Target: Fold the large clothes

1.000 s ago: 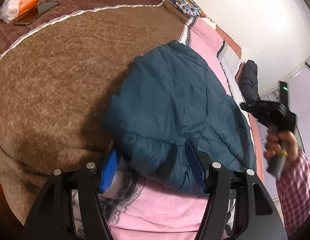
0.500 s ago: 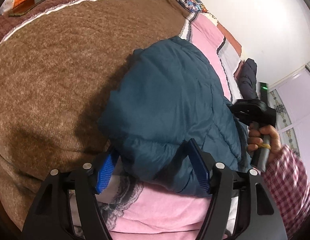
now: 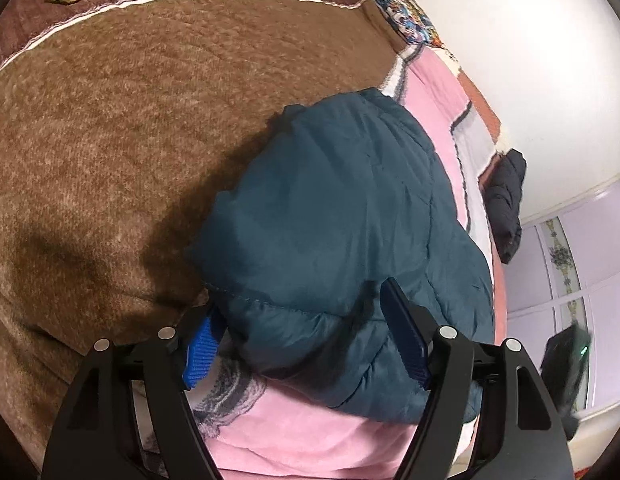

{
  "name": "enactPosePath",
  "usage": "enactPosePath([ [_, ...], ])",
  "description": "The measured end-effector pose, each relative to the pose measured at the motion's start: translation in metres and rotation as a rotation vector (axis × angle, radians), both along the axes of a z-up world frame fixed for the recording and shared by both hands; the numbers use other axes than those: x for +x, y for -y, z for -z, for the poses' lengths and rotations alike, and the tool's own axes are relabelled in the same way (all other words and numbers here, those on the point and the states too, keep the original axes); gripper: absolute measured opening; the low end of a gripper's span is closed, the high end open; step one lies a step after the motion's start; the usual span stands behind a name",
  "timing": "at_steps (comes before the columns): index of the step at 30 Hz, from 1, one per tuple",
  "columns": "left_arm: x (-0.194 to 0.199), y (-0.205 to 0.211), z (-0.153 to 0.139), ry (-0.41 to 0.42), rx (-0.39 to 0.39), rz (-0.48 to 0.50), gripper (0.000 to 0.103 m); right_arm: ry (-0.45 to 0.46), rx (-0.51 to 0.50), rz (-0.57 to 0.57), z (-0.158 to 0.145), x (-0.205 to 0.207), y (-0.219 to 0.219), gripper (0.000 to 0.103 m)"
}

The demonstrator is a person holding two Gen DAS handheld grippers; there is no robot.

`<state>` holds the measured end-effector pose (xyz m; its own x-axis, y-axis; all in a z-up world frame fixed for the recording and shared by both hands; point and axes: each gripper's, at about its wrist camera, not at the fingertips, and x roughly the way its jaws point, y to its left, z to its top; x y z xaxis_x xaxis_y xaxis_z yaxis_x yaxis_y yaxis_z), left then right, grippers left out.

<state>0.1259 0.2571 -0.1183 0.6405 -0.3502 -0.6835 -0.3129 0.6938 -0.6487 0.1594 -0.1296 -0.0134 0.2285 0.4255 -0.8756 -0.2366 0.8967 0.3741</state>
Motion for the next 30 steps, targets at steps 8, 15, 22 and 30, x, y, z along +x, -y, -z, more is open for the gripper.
enactPosePath([
  [8, 0.012, 0.009, 0.01, -0.02, 0.01, -0.025, 0.08, -0.073, 0.012, 0.031, 0.042, 0.011, -0.006, 0.0],
  [15, 0.021, 0.007, 0.022, 0.012, -0.067, -0.07, 0.061, -0.063, 0.034, 0.047, 0.033, -0.001, 0.008, 0.0],
  [22, 0.012, 0.016, -0.007, 0.105, 0.028, -0.006, 0.027, 0.088, 0.059, 0.097, -0.023, -0.033, 0.047, 0.003],
  [30, -0.001, 0.041, -0.058, 0.219, 0.207, 0.059, 0.025, 0.141, -0.003, 0.274, -0.024, -0.04, 0.123, 0.003],
])
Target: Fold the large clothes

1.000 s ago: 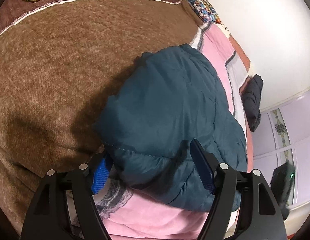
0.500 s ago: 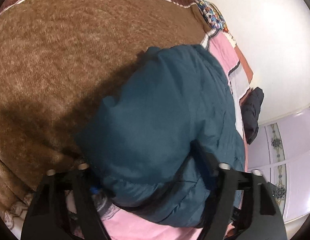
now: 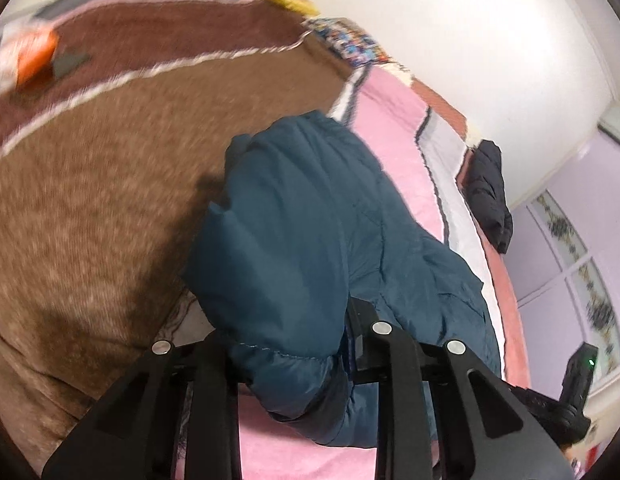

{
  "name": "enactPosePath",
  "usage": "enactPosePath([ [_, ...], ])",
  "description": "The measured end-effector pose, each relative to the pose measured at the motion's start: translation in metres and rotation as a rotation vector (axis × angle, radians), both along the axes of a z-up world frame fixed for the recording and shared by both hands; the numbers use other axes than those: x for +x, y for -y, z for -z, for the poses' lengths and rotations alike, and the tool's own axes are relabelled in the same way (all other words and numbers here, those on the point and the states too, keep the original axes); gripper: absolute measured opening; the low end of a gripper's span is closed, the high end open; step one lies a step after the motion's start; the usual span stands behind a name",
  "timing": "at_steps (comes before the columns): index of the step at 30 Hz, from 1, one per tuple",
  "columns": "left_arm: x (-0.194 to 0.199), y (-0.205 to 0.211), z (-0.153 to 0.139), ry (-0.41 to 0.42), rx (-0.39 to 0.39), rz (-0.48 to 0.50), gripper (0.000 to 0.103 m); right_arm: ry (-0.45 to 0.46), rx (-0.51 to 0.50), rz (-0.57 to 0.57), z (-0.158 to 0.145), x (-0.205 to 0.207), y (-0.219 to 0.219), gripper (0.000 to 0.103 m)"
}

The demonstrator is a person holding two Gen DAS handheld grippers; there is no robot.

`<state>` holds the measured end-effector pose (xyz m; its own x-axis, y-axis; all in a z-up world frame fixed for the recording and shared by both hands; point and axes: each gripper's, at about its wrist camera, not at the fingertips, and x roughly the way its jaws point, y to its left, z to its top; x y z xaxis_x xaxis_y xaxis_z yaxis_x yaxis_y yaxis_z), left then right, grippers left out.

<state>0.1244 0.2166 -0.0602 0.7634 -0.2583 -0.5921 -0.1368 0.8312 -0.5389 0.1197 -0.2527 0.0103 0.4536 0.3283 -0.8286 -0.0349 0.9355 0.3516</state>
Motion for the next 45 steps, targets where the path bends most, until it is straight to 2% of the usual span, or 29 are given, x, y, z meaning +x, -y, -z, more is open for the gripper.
enactPosePath([
  [3, 0.0, 0.017, -0.023, 0.046, 0.064, 0.029, 0.025, -0.043, 0.009, 0.003, 0.019, 0.011, 0.002, 0.003],
  [6, -0.003, 0.037, -0.046, 0.095, 0.133, 0.068, 0.025, -0.121, 0.04, -0.02, 0.052, 0.025, -0.01, 0.003],
  [8, -0.006, 0.055, -0.062, 0.131, 0.186, 0.103, 0.025, -0.129, 0.053, -0.01, 0.064, 0.028, -0.011, 0.003],
  [13, -0.011, 0.111, -0.096, 0.226, 0.301, 0.219, 0.025, -0.139, 0.151, -0.019, 0.078, 0.033, 0.002, 0.003],
  [18, -0.01, 0.177, -0.111, 0.285, 0.38, 0.366, 0.025, -0.153, 0.263, -0.018, 0.088, 0.032, 0.016, 0.001],
  [24, -0.001, 0.254, -0.098, 0.289, 0.446, 0.534, 0.025, -0.145, 0.332, -0.023, 0.099, 0.024, 0.038, 0.0],
  [27, 0.01, 0.291, -0.076, 0.261, 0.477, 0.617, 0.025, -0.153, 0.384, -0.015, 0.107, 0.024, 0.047, 0.0],
  [31, 0.022, 0.319, -0.046, 0.193, 0.476, 0.694, 0.025, -0.17, 0.449, 0.004, 0.116, 0.023, 0.06, 0.0],
  [37, 0.03, 0.316, -0.032, 0.139, 0.444, 0.722, 0.026, -0.216, 0.559, 0.065, 0.124, 0.012, 0.082, 0.0],
  [39, 0.032, 0.311, -0.034, 0.131, 0.435, 0.721, 0.026, -0.232, 0.605, 0.069, 0.121, 0.0, 0.091, 0.004],
  [43, 0.027, 0.314, -0.034, 0.133, 0.438, 0.723, 0.026, -0.177, 0.618, 0.095, 0.104, -0.03, 0.122, 0.007],
  [45, 0.029, 0.317, -0.032, 0.135, 0.447, 0.724, 0.026, -0.11, 0.601, 0.138, 0.091, -0.05, 0.15, 0.007],
])
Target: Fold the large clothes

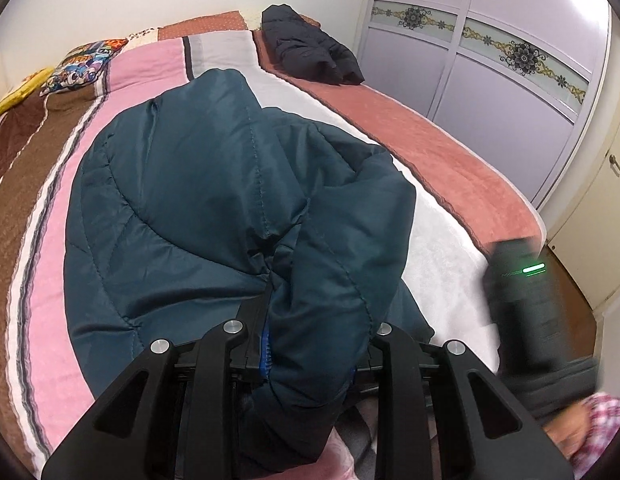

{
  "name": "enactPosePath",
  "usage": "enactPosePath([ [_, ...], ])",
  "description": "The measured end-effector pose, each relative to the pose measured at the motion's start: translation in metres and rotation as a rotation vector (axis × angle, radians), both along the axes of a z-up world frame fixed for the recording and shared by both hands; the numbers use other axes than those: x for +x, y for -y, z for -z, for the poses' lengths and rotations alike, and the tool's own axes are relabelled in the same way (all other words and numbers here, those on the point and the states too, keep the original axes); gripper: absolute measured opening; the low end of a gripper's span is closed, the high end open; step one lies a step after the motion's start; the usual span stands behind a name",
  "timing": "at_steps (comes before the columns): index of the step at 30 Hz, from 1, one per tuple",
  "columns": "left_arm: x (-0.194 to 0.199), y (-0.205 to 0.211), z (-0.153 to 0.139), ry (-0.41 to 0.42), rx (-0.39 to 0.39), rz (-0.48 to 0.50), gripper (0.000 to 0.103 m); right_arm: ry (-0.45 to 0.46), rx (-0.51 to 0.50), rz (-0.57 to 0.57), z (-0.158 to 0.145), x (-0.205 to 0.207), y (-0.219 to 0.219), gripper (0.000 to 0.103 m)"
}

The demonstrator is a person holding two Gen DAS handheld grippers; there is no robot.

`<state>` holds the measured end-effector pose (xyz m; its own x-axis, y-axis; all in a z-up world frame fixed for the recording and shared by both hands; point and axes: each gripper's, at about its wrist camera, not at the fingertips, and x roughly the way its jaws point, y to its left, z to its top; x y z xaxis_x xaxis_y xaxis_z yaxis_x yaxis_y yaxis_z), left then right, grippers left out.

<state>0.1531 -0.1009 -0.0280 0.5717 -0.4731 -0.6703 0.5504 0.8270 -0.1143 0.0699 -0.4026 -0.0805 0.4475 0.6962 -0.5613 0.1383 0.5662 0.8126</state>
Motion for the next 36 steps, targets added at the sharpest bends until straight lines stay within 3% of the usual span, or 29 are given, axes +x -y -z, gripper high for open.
enactPosePath([
  [3, 0.0, 0.01, 0.003, 0.006, 0.02, 0.008, 0.026, 0.019, -0.068, 0.093, -0.003, -0.021, 0.04, 0.007],
  [6, 0.0, 0.018, 0.007, -0.001, 0.039, 0.015, 0.027, -0.039, -0.054, 0.126, 0.015, -0.018, 0.062, 0.007],
  [14, 0.004, 0.036, 0.029, -0.035, 0.1, 0.05, 0.032, -0.101, -0.104, 0.068, 0.043, 0.003, 0.037, 0.007],
  [16, 0.003, 0.041, 0.029, -0.042, 0.107, 0.08, 0.048, -0.1, -0.096, 0.065, 0.043, 0.002, 0.037, 0.007],
  [19, 0.003, 0.041, 0.022, -0.079, 0.057, 0.11, 0.069, -0.096, -0.08, 0.075, 0.041, 0.01, 0.029, 0.007],
  [21, 0.002, 0.038, 0.012, -0.106, 0.01, 0.117, 0.072, -0.091, -0.086, 0.08, 0.036, 0.024, 0.032, 0.007],
  [30, -0.016, 0.004, -0.031, -0.154, -0.152, 0.162, 0.073, -0.03, -0.192, 0.111, 0.003, 0.008, 0.032, 0.007],
  [33, -0.019, -0.018, -0.052, -0.121, -0.205, 0.15, 0.073, 0.018, -0.25, 0.154, -0.035, -0.004, 0.029, 0.007],
  [36, -0.011, -0.041, -0.07, -0.062, -0.227, 0.089, 0.072, 0.129, -0.329, 0.17, -0.09, -0.015, 0.022, 0.007],
])
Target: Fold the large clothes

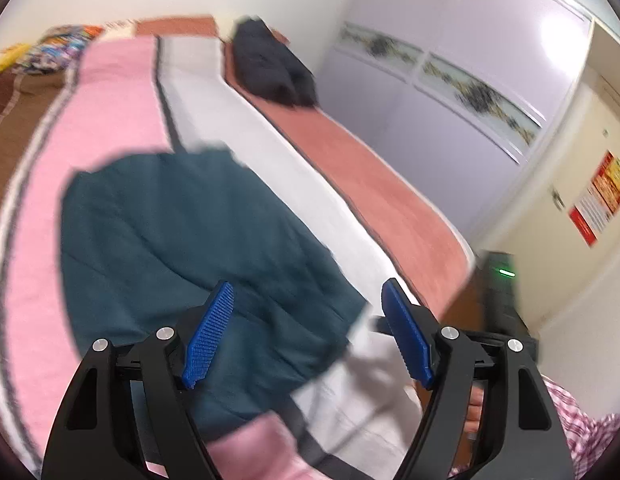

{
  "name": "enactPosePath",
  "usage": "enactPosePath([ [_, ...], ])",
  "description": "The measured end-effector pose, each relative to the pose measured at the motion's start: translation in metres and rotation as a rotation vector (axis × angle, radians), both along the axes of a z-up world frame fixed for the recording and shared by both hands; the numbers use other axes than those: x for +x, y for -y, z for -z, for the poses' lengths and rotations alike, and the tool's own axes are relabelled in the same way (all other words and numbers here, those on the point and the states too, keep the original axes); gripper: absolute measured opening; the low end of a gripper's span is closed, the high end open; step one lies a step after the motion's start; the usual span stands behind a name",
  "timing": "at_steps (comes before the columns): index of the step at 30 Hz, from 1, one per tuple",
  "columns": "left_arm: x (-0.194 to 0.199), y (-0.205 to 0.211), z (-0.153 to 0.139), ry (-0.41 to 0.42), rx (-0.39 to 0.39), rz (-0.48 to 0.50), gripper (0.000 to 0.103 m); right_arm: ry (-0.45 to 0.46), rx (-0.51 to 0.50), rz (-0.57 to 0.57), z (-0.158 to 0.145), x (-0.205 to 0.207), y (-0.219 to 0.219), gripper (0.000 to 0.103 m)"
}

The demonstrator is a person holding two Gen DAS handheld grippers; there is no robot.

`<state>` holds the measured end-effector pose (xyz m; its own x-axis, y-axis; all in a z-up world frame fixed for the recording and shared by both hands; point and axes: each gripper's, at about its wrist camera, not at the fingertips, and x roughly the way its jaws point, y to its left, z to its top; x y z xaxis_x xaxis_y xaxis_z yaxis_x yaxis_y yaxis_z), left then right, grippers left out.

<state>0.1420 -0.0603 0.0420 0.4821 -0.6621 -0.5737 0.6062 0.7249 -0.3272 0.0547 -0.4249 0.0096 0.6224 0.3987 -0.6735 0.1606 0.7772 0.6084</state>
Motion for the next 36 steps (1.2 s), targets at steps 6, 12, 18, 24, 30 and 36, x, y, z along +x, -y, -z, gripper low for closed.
enactPosePath([
  [6, 0.058, -0.022, -0.014, -0.003, 0.052, -0.18, 0.054, 0.218, -0.084, -0.195, -0.079, -0.001, -0.057, 0.007],
  [12, 0.114, 0.005, 0.003, -0.064, 0.149, -0.2, 0.054, 0.145, -0.163, -0.358, -0.06, 0.032, -0.121, 0.007],
  [18, 0.152, 0.041, 0.038, -0.155, 0.235, -0.197, 0.054, -0.095, -0.2, -0.271, 0.021, 0.054, -0.1, 0.004],
  [24, 0.166, 0.067, 0.075, -0.183, 0.325, -0.189, 0.057, -0.165, -0.19, -0.253, 0.065, 0.065, -0.092, 0.002],
  [30, 0.167, 0.078, 0.087, -0.159, 0.383, -0.183, 0.057, -0.187, -0.152, -0.251, 0.085, 0.077, -0.09, 0.001],
  [36, 0.167, 0.079, 0.09, -0.154, 0.381, -0.189, 0.057, -0.21, -0.069, -0.236, 0.1, 0.089, -0.066, 0.0],
])
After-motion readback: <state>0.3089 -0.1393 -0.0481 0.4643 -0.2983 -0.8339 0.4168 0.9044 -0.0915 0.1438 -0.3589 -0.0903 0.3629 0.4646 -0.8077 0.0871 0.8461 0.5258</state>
